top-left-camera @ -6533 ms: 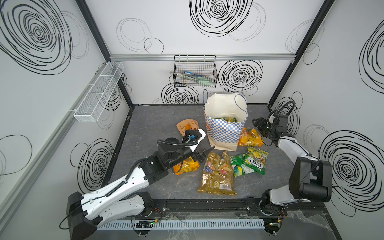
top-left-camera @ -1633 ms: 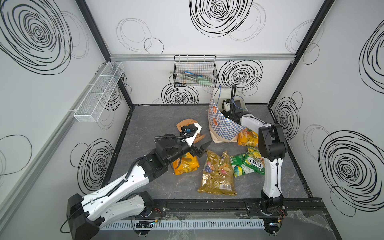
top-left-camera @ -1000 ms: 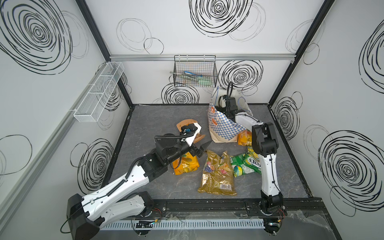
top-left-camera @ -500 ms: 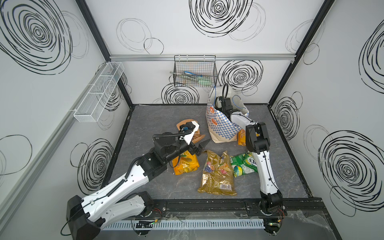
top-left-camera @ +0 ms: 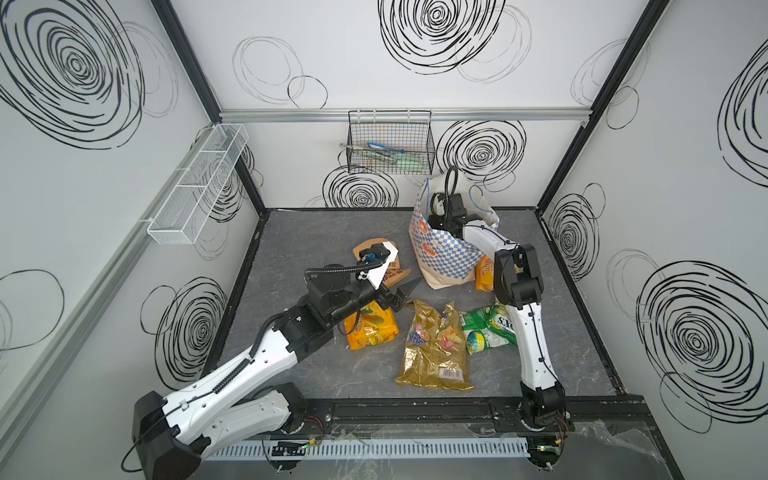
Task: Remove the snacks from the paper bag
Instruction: 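Reach down into the bag and grasp the green spring-tea candy packet, then lift the green spring-tea packet up out of the paper bag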
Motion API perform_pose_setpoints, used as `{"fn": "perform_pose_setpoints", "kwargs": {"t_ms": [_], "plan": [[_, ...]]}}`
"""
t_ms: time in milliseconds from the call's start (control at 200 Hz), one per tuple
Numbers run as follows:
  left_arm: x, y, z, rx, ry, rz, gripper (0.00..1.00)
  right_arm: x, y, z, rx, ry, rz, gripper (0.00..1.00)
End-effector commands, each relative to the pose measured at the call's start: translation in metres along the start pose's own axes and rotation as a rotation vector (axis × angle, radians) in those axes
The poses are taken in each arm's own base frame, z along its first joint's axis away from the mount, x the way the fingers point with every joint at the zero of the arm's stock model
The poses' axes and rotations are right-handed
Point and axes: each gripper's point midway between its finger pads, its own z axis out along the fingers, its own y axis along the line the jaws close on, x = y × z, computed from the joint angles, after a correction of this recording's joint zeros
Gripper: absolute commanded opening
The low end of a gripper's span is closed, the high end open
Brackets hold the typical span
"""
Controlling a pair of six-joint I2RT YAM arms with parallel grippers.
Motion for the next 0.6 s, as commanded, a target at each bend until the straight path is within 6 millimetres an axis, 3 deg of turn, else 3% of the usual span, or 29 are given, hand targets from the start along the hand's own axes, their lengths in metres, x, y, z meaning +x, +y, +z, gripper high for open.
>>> {"fn": "perform_pose_setpoints", "kwargs": {"t_ms": [0,595], "plan": [[-0.026,0.0,-0.005,0.005,-0.09,0.001,0.96,-0.04,0.04,-0.053,-0.064,-0.083,-0.042,0.0],[-0.025,0.0,-0.005,0.009,-0.091,-0.004,0.96,-0.121,0.1,-0.193,-0.134,-0.353,-0.122,0.0]]}}
